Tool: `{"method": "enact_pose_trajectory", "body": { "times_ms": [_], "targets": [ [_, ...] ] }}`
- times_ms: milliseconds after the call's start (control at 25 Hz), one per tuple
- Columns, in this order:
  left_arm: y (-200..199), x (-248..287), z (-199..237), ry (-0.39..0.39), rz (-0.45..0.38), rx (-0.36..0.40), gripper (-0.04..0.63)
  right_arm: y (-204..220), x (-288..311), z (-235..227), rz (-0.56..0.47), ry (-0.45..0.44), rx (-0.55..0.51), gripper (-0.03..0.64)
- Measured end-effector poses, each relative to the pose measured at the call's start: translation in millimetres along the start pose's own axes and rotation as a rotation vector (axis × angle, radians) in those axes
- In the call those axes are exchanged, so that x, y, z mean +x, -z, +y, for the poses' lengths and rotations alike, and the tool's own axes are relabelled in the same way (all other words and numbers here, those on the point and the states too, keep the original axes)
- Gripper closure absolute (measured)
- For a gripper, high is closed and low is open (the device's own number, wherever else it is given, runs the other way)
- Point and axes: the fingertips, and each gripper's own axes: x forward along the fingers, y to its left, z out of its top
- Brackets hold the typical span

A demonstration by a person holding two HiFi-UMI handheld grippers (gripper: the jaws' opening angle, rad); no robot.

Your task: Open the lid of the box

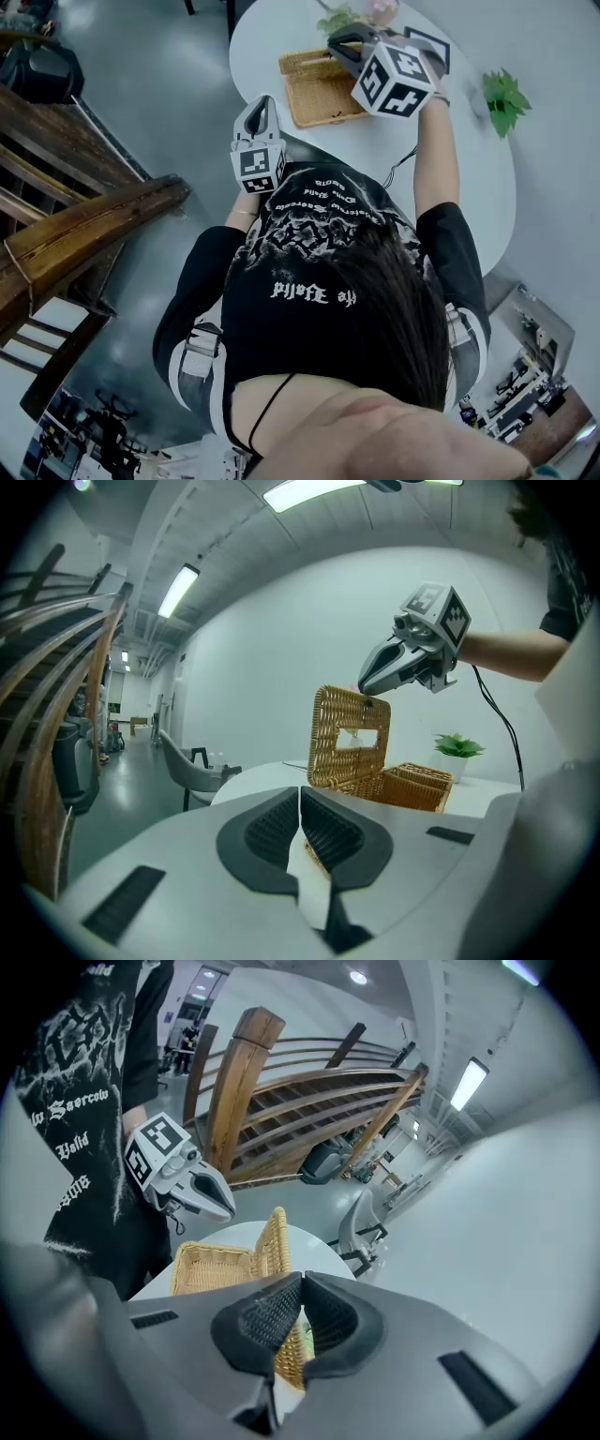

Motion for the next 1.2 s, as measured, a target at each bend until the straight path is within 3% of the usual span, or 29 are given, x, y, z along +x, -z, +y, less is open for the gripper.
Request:
{"method": "enact_pose_trajectory", "body": {
  "times_ms": [1200],
  "targets": [
    [-9, -1, 34, -0.052, 0.005, -0.09, 0.571, 14, 39, -41, 0.071, -0.041, 0.004, 0.584]
  ]
}}
